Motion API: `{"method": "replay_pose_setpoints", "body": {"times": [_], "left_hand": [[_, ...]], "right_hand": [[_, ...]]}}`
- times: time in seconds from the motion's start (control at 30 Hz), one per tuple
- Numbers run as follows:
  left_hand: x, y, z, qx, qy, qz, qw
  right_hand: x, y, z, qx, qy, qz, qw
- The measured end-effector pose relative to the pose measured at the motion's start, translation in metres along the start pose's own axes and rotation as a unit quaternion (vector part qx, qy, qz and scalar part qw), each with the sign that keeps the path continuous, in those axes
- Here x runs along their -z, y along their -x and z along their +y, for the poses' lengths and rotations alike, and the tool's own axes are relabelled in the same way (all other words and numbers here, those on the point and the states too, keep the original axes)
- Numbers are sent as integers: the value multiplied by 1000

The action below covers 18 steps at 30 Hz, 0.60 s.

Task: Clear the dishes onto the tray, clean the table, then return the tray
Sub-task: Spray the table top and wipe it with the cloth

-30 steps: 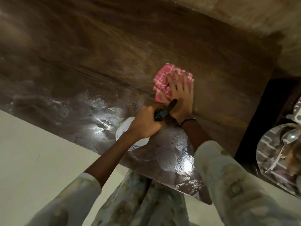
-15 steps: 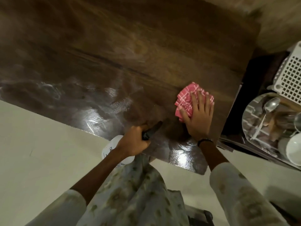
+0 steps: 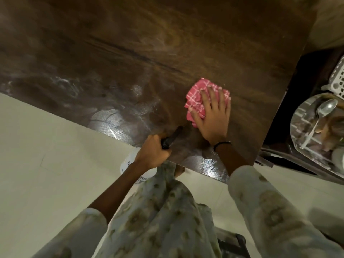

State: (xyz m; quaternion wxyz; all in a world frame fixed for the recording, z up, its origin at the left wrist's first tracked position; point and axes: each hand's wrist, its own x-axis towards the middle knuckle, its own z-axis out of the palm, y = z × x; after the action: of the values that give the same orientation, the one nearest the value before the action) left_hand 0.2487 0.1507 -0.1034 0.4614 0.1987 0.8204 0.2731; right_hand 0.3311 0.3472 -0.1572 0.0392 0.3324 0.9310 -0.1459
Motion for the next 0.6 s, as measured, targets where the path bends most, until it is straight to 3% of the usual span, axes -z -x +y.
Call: {"method": "replay_pose_setpoints", "body": {"times": [0.13,0.27,0.43,0.6], "left_hand": [[7,17,-4,-12,37,13,999],[12,29,-10,-25,39,24,999],[11,33,-28,-7,34,37,999],[12,35,-39,-10,41,52,998]], "right_hand": [[-19,34,-39,104,-12,-33,994],[-26,95,-12,191,9,-76,979],[-8,87,33,123,45,-74,989],[-18,52,-27,21,8,-17,1000]]}}
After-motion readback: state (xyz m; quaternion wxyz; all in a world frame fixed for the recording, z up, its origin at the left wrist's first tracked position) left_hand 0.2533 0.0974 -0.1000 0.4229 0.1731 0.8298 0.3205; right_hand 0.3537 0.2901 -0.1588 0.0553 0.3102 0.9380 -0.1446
